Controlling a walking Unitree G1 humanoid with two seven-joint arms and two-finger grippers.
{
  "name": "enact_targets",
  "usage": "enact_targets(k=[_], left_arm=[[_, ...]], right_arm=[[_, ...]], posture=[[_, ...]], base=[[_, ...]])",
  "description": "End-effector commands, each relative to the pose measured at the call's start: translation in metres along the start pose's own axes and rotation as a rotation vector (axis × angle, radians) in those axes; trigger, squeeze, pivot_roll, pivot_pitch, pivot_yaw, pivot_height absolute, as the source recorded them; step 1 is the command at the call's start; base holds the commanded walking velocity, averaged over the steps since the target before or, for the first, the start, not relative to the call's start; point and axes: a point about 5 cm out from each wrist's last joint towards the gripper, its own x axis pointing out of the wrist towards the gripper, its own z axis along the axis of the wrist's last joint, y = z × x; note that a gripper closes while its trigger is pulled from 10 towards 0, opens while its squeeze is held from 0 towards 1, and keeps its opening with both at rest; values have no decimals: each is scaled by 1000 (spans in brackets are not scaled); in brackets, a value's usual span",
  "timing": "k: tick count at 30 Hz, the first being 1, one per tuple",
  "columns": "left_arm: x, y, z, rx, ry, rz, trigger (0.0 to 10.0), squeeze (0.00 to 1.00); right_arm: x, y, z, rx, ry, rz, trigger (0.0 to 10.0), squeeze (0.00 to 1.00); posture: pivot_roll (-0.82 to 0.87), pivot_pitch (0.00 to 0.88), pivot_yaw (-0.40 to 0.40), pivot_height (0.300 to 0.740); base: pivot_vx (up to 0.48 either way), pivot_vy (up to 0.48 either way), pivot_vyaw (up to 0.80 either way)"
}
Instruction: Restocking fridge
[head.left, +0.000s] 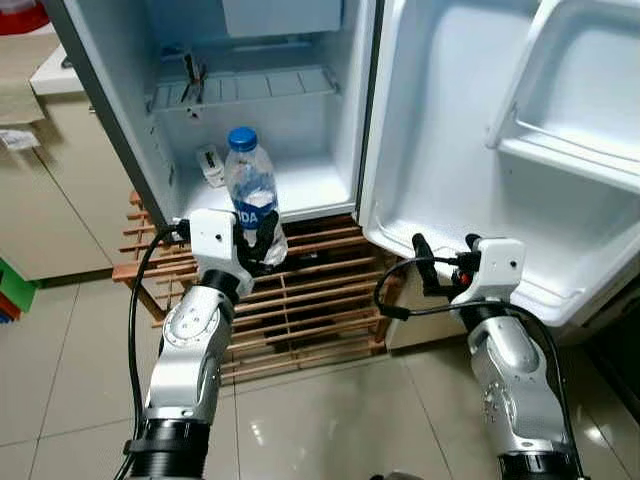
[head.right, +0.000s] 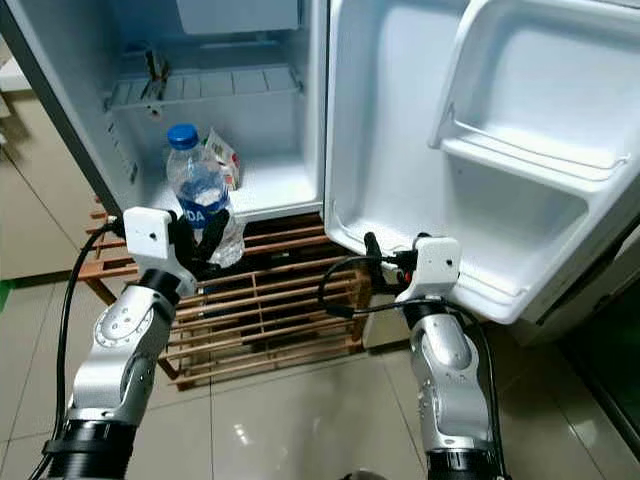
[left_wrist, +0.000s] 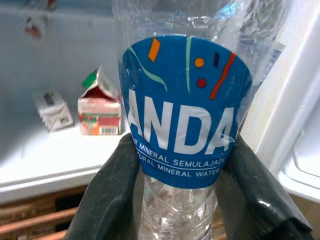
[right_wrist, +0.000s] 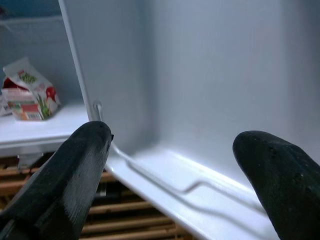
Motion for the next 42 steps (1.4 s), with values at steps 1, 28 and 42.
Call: enact_targets(k=[1,28,42], left_arm=[[0,6,2,-20,-8,34,10000,0],[2,-3,0,-40,-46,-48,10000,0],[25,-25,9,-6,-62,-148,10000,0]], right_arm=[[2,1,12,-6,-58,-4,10000,0],[2,-8,-3,-51,26,3,10000,0],[3,-18,-11,-6,62,-65,10000,0]], posture=[[-81,0,17,740],[-91,0,-5,740],[-102,0,1,740]], base=[[0,0,0],[0,237,-539],[0,0,-246]])
